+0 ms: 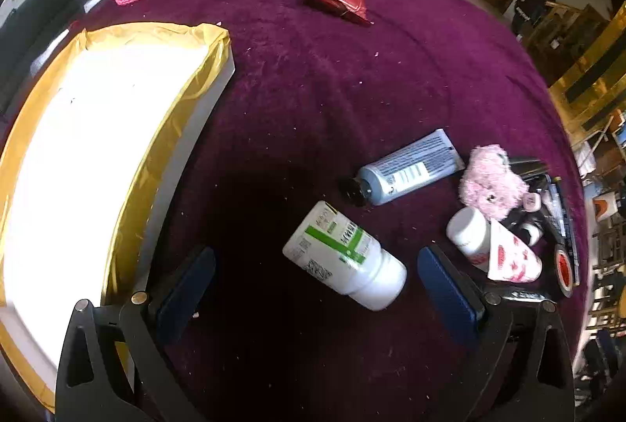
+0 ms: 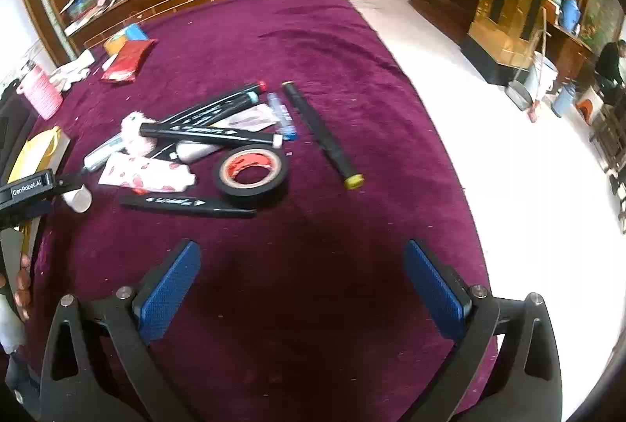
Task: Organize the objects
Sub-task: 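Grasp a black marker from the pile with the left gripper, then grasp the yellow-capped black marker with the right gripper, then carry the left marker into the white tray and release while the right gripper places its marker beside it, then move both grippers back toward the pile of objects, then grasp the white glue bottle with orange cap with the left gripper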
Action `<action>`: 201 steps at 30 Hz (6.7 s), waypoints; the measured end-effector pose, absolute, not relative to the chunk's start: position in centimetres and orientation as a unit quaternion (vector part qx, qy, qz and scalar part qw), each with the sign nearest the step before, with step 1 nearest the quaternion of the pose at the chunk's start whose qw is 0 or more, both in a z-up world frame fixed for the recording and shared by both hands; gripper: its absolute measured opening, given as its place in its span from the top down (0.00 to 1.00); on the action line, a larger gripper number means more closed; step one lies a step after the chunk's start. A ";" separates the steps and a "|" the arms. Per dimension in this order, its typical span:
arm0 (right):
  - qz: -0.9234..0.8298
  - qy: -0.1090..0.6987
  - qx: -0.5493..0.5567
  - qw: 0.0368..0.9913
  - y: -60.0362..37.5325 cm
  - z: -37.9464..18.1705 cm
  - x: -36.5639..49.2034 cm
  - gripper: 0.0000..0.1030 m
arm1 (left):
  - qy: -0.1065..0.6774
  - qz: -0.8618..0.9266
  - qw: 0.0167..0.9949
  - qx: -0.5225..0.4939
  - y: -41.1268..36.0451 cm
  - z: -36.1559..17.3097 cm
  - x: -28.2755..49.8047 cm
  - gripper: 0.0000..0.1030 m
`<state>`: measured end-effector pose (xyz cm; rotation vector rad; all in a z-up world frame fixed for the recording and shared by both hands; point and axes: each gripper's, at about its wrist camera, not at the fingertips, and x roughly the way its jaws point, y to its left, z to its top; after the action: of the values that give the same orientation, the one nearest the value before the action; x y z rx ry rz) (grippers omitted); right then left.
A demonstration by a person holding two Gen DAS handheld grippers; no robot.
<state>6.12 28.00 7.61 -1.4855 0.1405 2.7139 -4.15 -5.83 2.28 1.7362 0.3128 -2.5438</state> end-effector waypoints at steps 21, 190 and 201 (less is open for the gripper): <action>0.861 0.112 -0.495 0.040 33.2 7.0 5.3 0.00 | -0.180 -0.795 -0.301 0.496 13.3 4.7 0.4 0.02; 0.861 0.165 -0.476 0.065 30.7 9.3 0.9 0.00 | 0.056 -0.839 -0.168 0.515 -1.1 10.8 -1.1 0.48; 0.846 0.166 -0.502 0.066 33.9 7.6 2.1 0.00 | -0.084 -0.808 -0.269 0.518 4.9 7.6 -2.6 0.49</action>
<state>2.09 33.87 7.57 -1.5132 0.5022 2.5532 -2.64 4.92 7.56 1.9808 -0.3207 -3.0922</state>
